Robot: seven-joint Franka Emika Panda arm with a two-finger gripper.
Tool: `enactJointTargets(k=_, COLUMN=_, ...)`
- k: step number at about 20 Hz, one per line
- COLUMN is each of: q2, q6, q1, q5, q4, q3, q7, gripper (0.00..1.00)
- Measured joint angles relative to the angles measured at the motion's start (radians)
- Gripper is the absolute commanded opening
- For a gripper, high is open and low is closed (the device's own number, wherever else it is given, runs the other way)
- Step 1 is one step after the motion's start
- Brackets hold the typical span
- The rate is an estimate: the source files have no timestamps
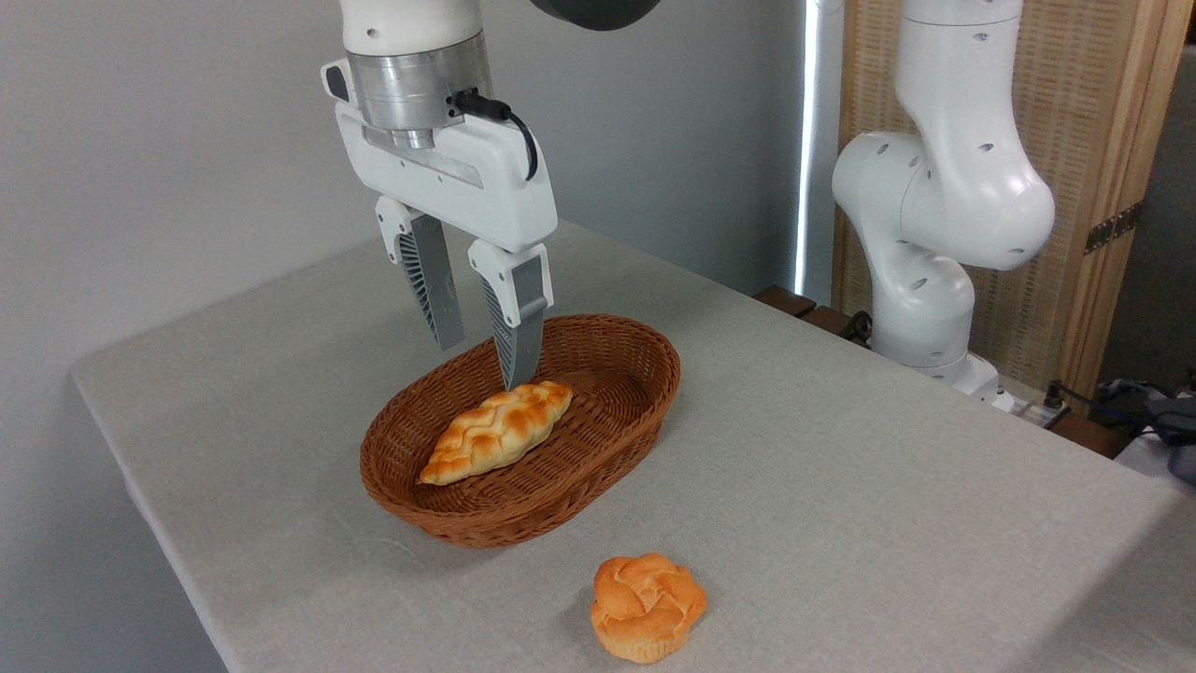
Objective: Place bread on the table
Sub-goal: 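Move the open gripper over the braided bread roll in the basket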
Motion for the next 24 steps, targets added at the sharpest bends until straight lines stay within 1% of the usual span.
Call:
enactJointTargets(k=12, q2=0.009, q6=0.001, q1=0.001, q5=0.000, q4=0.013, q3=-0.008, q7=0.000, gripper=1.00)
enactJointTargets(k=15, q2=0.009, q6=0.001, q1=-0.003, q5=-0.001, q4=0.013, q3=-0.019, q7=0.000, gripper=1.00)
enactJointTargets(k=18, q2=0.004, q6=0.000, q1=-0.005, q5=-0.001, q4=0.002, q3=-0.022, q7=0.000, gripper=1.00)
enactJointTargets(k=20, q2=-0.009, q6=0.002, q1=-0.019, q5=-0.004, q4=-0.030, q3=-0.024, q7=0.000, gripper=1.00)
enactJointTargets(k=22, q2=-0.029, q6=0.042, q1=-0.039, q5=-0.007, q4=-0.075, q3=-0.027, q7=0.000, gripper=1.00)
enactJointTargets(k=23, q2=-0.050, q6=0.102, q1=-0.051, q5=-0.021, q4=-0.118, q3=-0.028, q7=-0.001, gripper=1.00)
enactJointTargets(k=24, q2=-0.084, q6=0.180, q1=-0.062, q5=-0.048, q4=-0.181, q3=-0.029, q7=-0.002, gripper=1.00)
